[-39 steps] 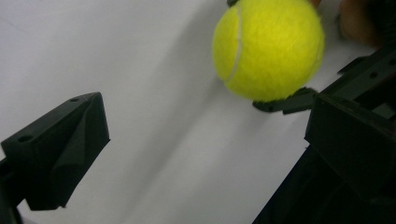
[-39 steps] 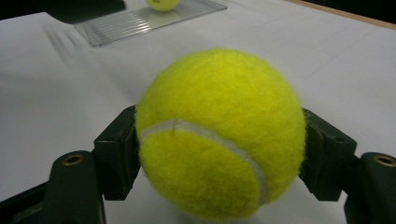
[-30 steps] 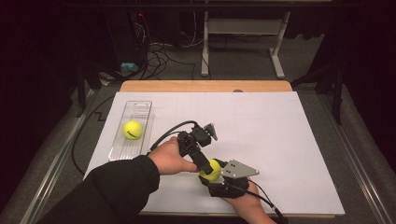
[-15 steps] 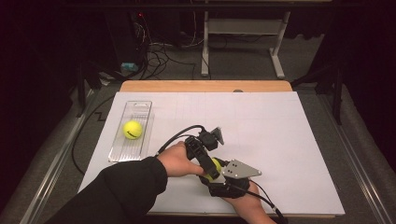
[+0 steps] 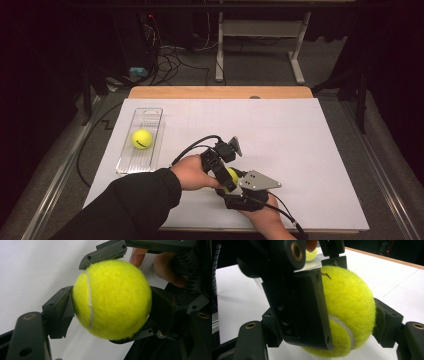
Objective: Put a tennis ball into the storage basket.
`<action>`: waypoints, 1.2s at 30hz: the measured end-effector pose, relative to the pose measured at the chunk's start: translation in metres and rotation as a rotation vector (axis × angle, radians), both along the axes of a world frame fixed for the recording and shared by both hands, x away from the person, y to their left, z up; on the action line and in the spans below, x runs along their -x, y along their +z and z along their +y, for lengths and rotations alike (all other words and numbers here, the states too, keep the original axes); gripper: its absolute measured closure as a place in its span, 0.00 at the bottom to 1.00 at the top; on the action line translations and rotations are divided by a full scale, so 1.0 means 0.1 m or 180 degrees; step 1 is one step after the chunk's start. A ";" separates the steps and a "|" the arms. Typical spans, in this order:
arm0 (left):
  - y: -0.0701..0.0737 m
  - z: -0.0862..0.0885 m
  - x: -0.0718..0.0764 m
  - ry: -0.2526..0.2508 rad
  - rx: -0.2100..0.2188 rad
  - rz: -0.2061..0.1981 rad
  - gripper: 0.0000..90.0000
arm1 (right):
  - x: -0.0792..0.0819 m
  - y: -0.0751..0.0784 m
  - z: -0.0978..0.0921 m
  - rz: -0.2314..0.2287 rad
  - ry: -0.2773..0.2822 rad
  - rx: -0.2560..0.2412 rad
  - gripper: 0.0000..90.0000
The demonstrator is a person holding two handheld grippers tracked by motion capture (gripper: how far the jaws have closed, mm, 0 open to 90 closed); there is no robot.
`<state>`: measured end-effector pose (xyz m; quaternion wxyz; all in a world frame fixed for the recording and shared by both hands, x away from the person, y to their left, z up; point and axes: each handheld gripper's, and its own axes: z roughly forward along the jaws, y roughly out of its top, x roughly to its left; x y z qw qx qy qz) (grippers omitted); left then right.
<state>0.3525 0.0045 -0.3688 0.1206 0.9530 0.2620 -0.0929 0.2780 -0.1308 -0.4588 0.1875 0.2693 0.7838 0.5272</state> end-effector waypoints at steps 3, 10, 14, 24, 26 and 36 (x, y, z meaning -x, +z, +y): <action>0.01 -0.01 0.01 0.0005 -0.0021 -0.0023 0.30 | 0.00 0.00 0.00 -0.0032 -0.0014 0.0043 0.29; 0.04 -0.03 0.01 -0.0014 -0.0035 -0.0046 0.30 | -0.01 0.00 0.01 -0.0065 0.0016 0.0023 0.13; 0.05 -0.05 0.02 -0.0025 -0.0051 -0.0056 0.30 | -0.03 -0.03 0.04 -0.0049 -0.0032 0.0018 0.00; 0.07 0.06 -0.07 0.0094 -0.0140 -0.0110 0.30 | -0.02 -0.01 -0.03 -0.0091 -0.0061 -0.0001 0.00; 0.07 0.09 -0.09 0.0134 -0.0144 -0.0121 0.30 | -0.03 -0.01 -0.06 -0.0114 -0.0054 0.0011 0.00; 0.11 0.43 -0.29 0.0425 -0.0244 -0.0174 0.30 | -0.15 -0.06 -0.40 -0.0115 -0.0386 0.0083 0.00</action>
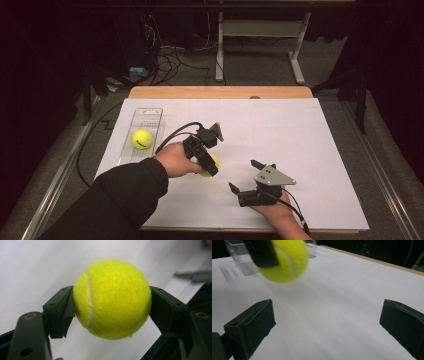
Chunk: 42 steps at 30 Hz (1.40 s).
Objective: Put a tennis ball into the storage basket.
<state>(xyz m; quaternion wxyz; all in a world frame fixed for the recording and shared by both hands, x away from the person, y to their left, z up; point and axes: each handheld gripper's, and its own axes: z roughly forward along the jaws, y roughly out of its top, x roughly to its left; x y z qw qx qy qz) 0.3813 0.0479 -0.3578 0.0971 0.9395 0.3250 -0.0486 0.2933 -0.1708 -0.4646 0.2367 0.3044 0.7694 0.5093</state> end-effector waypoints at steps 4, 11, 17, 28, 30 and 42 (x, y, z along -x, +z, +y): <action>0.03 0.16 -0.08 0.0123 -0.0038 -0.0024 0.30 | -0.07 -0.02 -0.20 -0.0001 -0.0186 0.0025 0.00; 0.12 0.41 -0.11 0.0246 -0.0098 -0.0023 0.30 | -0.13 -0.01 -0.52 -0.0062 -0.0499 0.0052 0.00; 0.22 0.63 -0.13 0.0370 -0.0133 -0.0063 0.30 | -0.13 0.01 -0.71 -0.0079 -0.0649 0.0039 0.00; 0.36 1.24 -0.22 0.0759 -0.0292 -0.0121 0.30 | -0.06 0.02 -1.05 -0.0097 -0.0867 0.0018 0.00; 0.37 1.34 -0.24 0.0823 -0.0307 -0.0104 0.30 | -0.06 0.02 -1.07 -0.0109 -0.0878 0.0022 0.00; 0.27 1.75 -0.29 0.1098 -0.0477 -0.0024 0.30 | -0.01 0.02 -1.15 -0.0099 -0.0917 0.0005 0.00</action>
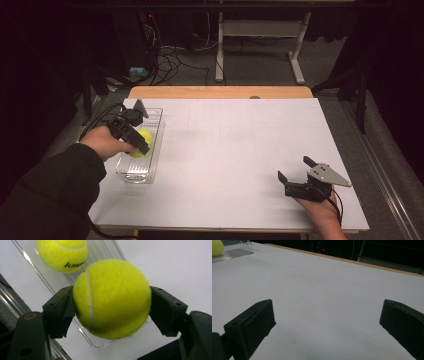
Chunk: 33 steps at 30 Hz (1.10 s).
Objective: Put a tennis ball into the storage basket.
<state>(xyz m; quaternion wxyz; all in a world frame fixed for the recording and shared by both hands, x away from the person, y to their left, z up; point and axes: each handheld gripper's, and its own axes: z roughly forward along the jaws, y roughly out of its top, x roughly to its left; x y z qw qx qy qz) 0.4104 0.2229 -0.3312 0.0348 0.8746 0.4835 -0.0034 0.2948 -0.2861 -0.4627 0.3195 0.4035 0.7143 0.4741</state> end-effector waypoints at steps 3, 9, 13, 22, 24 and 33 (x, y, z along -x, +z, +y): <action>-0.11 0.03 -0.01 0.0021 -0.0016 0.0047 0.30 | 0.00 0.00 0.01 0.0005 0.0011 0.0007 0.00; -0.32 0.07 -0.02 0.0054 -0.0045 0.0153 0.30 | 0.00 -0.01 0.02 0.0020 0.0013 0.0013 0.00; -0.39 0.11 -0.01 0.0081 -0.0023 0.0172 0.30 | -0.01 -0.02 0.02 0.0035 0.0019 0.0020 0.00; -0.25 0.10 0.00 0.0065 0.0087 0.0008 0.01 | -0.01 -0.02 0.03 0.0028 0.0015 0.0028 0.00; -0.18 0.06 0.00 0.0049 0.0158 -0.0082 0.01 | -0.01 -0.02 0.03 0.0024 0.0016 0.0028 0.00; -0.21 -0.33 0.05 -0.0195 0.0190 -0.0144 0.01 | -0.01 -0.02 0.04 0.0031 0.0025 0.0028 0.00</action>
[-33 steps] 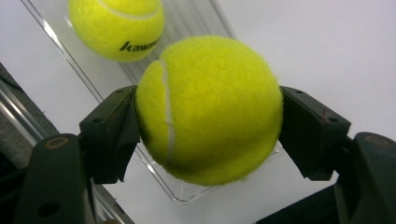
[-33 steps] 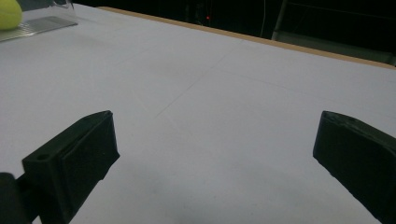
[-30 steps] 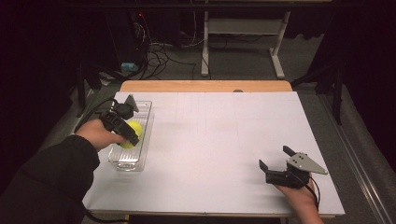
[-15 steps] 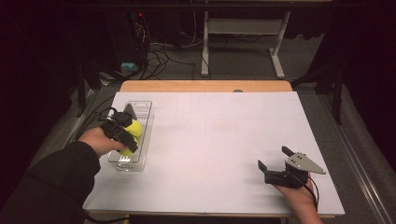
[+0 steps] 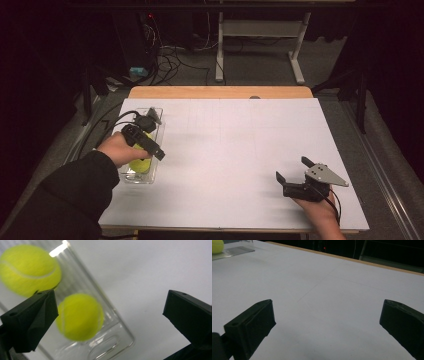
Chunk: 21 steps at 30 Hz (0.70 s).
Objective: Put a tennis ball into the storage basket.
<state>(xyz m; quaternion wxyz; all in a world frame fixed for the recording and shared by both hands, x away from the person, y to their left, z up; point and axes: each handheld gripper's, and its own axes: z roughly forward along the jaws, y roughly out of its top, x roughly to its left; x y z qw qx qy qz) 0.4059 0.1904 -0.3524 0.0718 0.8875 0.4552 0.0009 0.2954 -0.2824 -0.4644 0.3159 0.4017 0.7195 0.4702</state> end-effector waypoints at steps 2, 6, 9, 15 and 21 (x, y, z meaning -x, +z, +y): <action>-0.04 -0.18 0.01 -0.0104 0.0017 0.0015 0.01 | 0.00 0.00 0.00 -0.0007 0.0006 -0.0004 0.00; -0.09 -0.40 0.03 -0.0230 0.0026 0.0024 0.01 | 0.00 0.00 0.00 -0.0006 0.0004 -0.0009 0.00; -0.12 -0.59 0.03 -0.0337 0.0044 0.0042 0.01 | 0.00 0.00 0.00 -0.0009 0.0011 -0.0006 0.00; -0.16 -0.88 0.04 -0.0499 0.0094 0.0071 0.01 | 0.01 0.01 0.00 -0.0008 0.0019 -0.0010 0.00; -0.11 -1.09 0.06 -0.0615 0.0180 0.0038 0.01 | 0.01 0.01 0.01 -0.0004 0.0022 -0.0002 0.00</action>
